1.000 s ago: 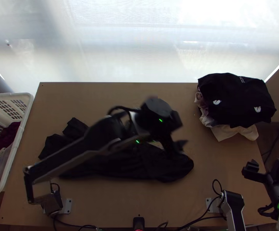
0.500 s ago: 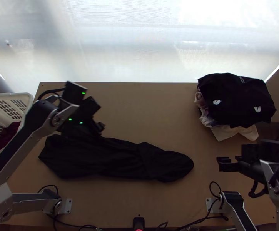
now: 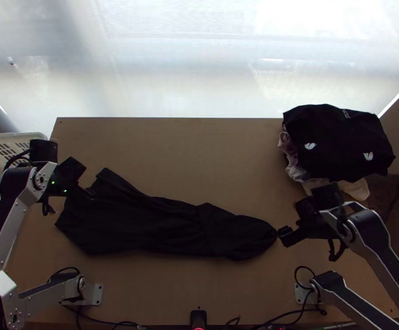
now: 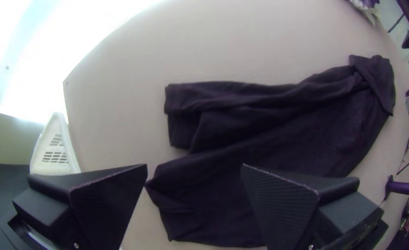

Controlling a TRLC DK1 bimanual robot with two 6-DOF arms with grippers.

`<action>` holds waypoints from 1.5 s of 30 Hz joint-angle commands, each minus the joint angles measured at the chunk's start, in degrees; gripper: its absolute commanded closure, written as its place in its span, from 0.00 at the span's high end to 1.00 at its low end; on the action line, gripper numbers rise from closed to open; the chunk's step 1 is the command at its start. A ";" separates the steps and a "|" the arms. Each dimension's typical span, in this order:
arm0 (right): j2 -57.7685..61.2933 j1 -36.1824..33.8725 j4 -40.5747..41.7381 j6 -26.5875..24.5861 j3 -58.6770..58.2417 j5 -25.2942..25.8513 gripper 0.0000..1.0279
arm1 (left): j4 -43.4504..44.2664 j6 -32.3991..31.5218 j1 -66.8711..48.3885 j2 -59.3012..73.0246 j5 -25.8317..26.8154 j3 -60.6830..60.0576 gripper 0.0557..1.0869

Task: Fold the t-shirt

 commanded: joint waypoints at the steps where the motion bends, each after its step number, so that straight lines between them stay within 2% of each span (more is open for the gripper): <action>1: 8.14 10.03 4.94 0.32 0.03 -0.17 0.95 | 7.52 5.68 9.03 -1.26 -4.48 -8.88 0.95; 3: 9.98 12.05 6.26 0.50 0.12 -0.17 0.95 | 9.45 6.65 9.12 -1.43 -6.15 -10.55 0.95; 21: 23.25 33.85 8.10 0.58 7.24 -0.17 0.95 | 10.24 6.03 11.23 -5.12 -8.00 -9.85 0.95; 35: 33.36 41.05 14.17 1.20 12.60 -0.17 0.95 | 9.98 5.86 10.44 -6.62 -8.00 -10.72 0.95; 45: 36.44 41.49 18.30 1.55 12.16 0.09 0.95 | 10.33 4.28 5.87 -6.97 -8.00 -12.22 0.95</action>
